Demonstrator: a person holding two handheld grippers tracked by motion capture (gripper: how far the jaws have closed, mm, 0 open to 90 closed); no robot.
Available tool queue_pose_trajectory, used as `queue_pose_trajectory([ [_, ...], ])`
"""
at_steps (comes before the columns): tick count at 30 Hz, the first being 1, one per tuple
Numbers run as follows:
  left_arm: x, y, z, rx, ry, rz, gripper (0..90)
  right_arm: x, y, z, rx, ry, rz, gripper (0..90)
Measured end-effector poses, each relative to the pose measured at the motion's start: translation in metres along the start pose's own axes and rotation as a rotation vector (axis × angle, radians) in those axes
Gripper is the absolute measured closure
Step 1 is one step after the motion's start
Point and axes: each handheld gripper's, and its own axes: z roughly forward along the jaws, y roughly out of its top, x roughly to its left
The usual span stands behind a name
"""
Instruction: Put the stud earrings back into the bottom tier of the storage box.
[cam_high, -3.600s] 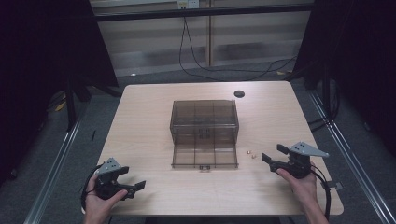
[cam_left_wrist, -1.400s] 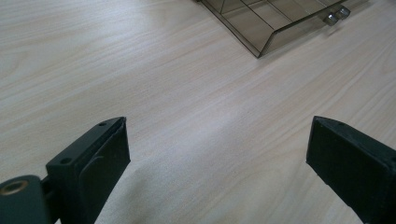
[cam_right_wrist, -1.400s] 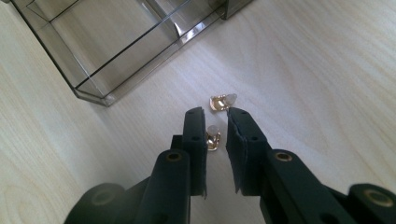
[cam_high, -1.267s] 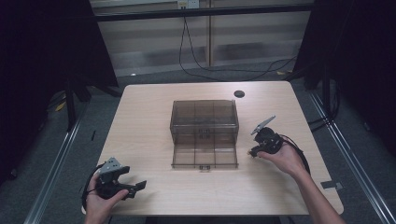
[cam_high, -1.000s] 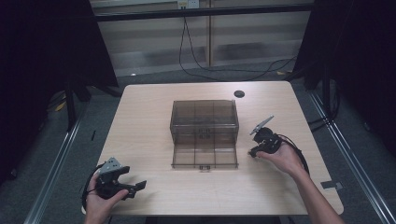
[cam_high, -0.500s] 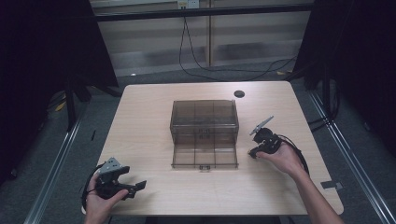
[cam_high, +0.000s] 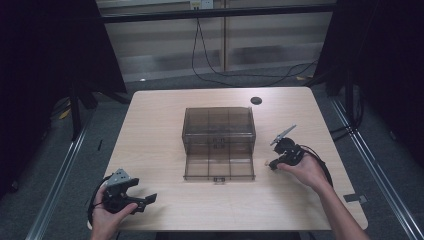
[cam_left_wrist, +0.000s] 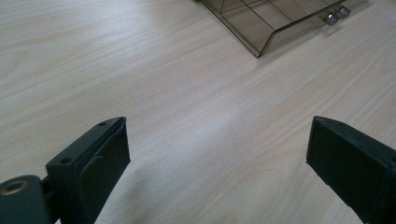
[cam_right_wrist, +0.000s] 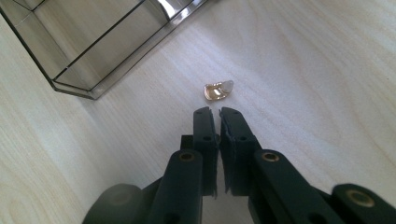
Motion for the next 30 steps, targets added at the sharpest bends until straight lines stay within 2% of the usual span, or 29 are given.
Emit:
queue_pose_trajectory([
  [12, 0.0, 0.0, 0.0, 0.0, 0.0, -0.001, 6.0, 0.002, 0.002, -0.003, 0.017, 0.025, -0.006, 86.1],
  [25, 0.0, 0.0, 0.0, 0.002, -0.001, 0.003, 6.0, 0.008, 0.007, -0.013, 0.0, 0.069, -0.031, 86.2],
  [30, 0.0, 0.0, 0.0, 0.0, 0.001, -0.002, 6.0, 0.01, 0.011, -0.016, 0.0, 0.07, -0.042, 86.2],
])
